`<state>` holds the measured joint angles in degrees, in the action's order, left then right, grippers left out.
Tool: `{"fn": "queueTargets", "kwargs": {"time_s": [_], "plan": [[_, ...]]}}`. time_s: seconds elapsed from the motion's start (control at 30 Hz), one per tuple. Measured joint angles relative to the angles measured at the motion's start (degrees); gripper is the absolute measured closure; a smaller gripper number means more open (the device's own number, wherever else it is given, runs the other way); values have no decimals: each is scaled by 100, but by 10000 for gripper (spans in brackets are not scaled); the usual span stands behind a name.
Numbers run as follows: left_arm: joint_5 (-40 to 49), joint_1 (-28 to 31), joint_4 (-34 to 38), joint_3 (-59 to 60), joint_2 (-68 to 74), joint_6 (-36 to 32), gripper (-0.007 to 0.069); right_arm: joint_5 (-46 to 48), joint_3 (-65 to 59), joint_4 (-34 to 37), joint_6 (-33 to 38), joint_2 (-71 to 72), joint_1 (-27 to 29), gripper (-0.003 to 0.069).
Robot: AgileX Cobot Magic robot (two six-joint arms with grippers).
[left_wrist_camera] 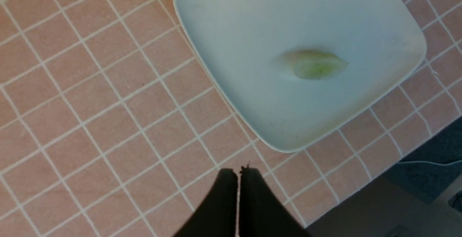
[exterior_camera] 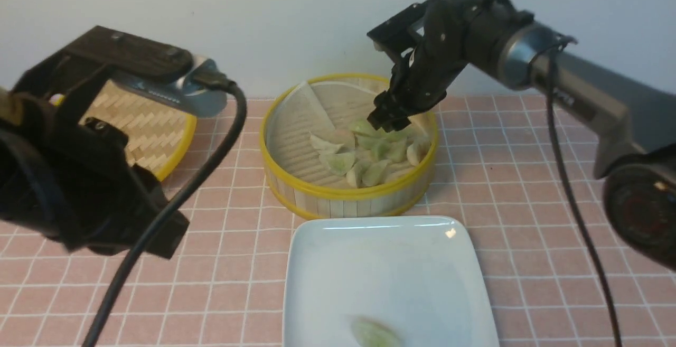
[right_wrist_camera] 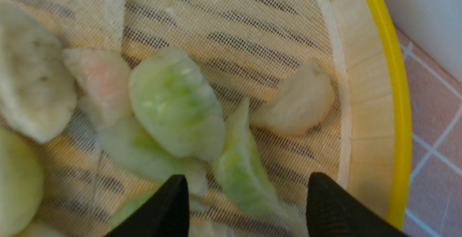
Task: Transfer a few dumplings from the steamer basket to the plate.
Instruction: Use the right arm to grab a dumpling from inside the steamer
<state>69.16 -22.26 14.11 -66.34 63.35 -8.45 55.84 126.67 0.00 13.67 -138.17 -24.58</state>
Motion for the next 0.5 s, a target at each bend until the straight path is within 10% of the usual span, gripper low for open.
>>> {"fn": "queueTargets", "kwargs": {"time_s": [0.33, 0.5], "plan": [[147, 0, 7, 4, -518, 192, 631, -245, 194, -190, -16, -479, 0, 267], [179, 0, 49, 4, -583, 208, 631, -71, 207, -217, -49, -483, -6, 471]]}}
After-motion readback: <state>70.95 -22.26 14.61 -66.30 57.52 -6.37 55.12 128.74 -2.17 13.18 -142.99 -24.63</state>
